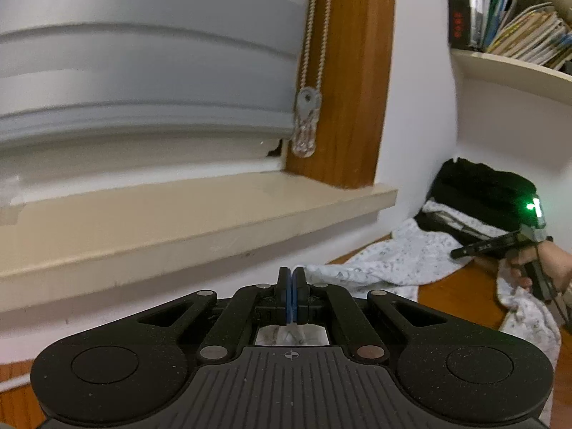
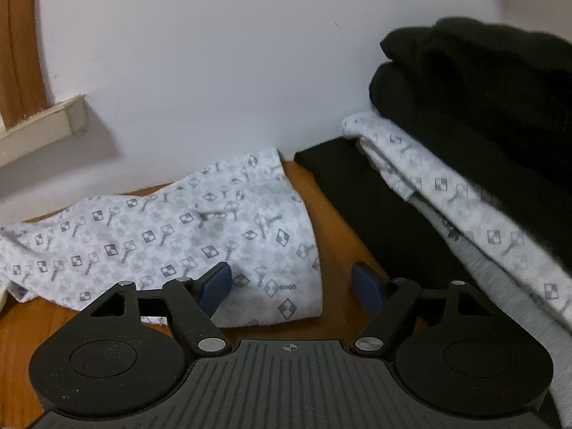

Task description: Fold clothes

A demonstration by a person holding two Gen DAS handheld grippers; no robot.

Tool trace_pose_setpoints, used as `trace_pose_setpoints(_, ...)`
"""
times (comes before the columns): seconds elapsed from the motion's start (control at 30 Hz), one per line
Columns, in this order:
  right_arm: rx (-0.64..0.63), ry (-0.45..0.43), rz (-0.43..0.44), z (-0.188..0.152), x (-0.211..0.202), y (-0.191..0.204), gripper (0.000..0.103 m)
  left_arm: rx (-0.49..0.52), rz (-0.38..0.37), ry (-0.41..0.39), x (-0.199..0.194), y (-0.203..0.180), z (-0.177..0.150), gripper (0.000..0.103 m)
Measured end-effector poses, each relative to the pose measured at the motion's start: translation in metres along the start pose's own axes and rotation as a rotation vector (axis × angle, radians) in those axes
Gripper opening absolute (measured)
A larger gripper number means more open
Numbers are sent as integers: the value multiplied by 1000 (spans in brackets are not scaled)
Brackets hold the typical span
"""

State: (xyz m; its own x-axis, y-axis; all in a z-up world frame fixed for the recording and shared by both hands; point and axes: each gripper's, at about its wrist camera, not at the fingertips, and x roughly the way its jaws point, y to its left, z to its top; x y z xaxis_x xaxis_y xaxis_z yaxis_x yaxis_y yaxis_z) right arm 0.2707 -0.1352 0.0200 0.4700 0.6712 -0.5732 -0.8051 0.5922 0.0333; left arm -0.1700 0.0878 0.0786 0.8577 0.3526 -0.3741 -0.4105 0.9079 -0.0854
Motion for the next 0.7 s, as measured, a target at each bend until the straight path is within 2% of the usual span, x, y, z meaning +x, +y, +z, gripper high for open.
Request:
trace_pose_setpoints(0.07, -7, -24, 6, 6, -5, 1, 36, 20, 3, -5, -5, -5, 4, 1)
trace_pose_setpoints(0.1, -11, -36, 10, 10, -8, 1, 31, 26, 5, -8, -7, -6, 6, 1)
trace_pose_setpoints(0.13, -14, -47, 13, 13, -11, 2, 20, 29, 6, -10, -10, -7, 9, 1)
trace_pose_setpoints(0.23, -25, -83, 22, 22, -19, 3, 5, 48, 20, -28, -21, -10, 22, 1)
trace_pose_setpoints(0.33, -36, -119, 32, 32, -27, 5, 5, 68, 37, -51, -35, -13, 36, 1)
trace_pose_setpoints(0.5, -28, -236, 33, 69, -74, 0, 5, 93, 49, -80, -60, -20, 54, 1)
trace_pose_setpoints(0.7, -18, -262, 29, 87, -107, -10, 5, 84, 31, -29, -64, -19, 53, 1)
